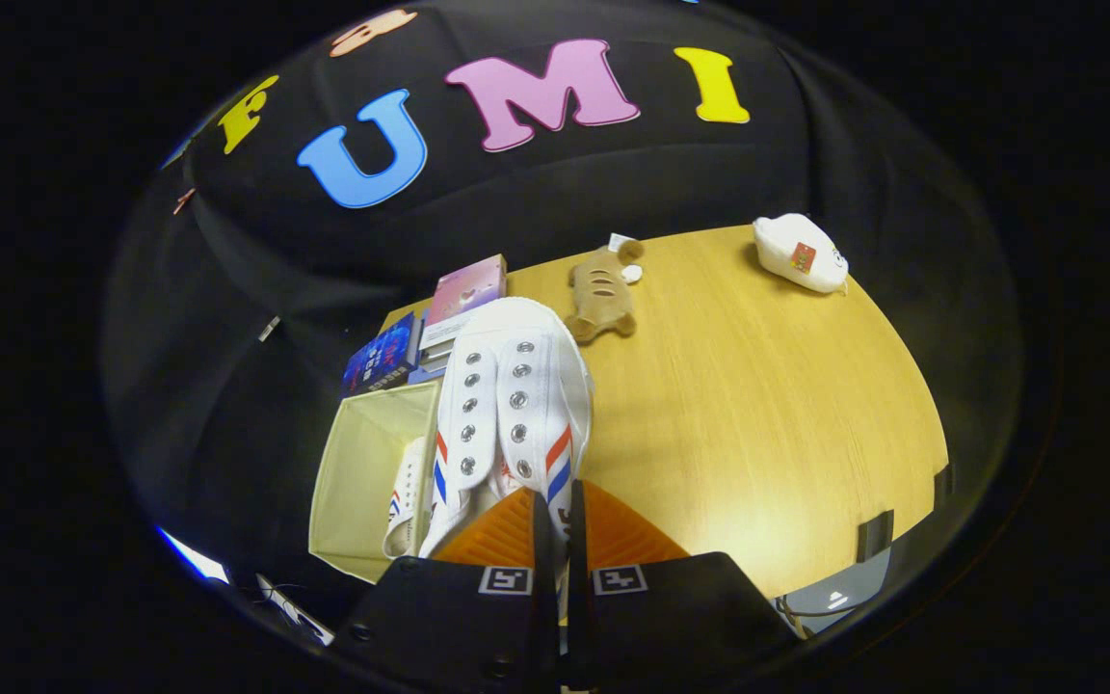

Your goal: Open the storage box then place both shoes into the box .Put the left shoe in first, then the right shoe, with the right side of both shoes facing outward in a uniform manner.

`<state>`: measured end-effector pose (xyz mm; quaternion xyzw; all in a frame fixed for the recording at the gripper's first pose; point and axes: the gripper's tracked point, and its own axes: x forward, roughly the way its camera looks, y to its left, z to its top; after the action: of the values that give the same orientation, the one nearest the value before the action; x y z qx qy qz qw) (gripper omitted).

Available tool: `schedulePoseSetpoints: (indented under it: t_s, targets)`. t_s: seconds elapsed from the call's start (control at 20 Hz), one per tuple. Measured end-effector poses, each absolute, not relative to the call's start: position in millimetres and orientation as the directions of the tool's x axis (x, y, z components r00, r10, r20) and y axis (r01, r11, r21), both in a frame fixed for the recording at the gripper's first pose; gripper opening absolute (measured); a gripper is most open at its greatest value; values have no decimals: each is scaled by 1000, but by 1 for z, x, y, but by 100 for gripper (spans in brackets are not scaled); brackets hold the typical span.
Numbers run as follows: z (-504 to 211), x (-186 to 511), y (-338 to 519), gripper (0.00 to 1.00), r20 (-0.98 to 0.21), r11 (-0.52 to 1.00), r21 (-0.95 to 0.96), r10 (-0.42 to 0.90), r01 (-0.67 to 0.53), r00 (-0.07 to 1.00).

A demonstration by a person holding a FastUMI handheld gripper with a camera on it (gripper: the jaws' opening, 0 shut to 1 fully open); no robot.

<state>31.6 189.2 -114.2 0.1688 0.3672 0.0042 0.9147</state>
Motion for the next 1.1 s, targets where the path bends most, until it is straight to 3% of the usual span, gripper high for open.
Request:
schedulePoseSetpoints:
  t_s: [0.45,0.95,1.0,1.1]
  targets:
    - [-118,52,330,8,-669,912,405,250,61,700]
    - [-180,63,366,9,-755,968,249,172,34,633]
    - [-181,64,370,13,-755,970,242,177,18,631]
    - [-170,64,380,32,-729,961,276,223,-19,647]
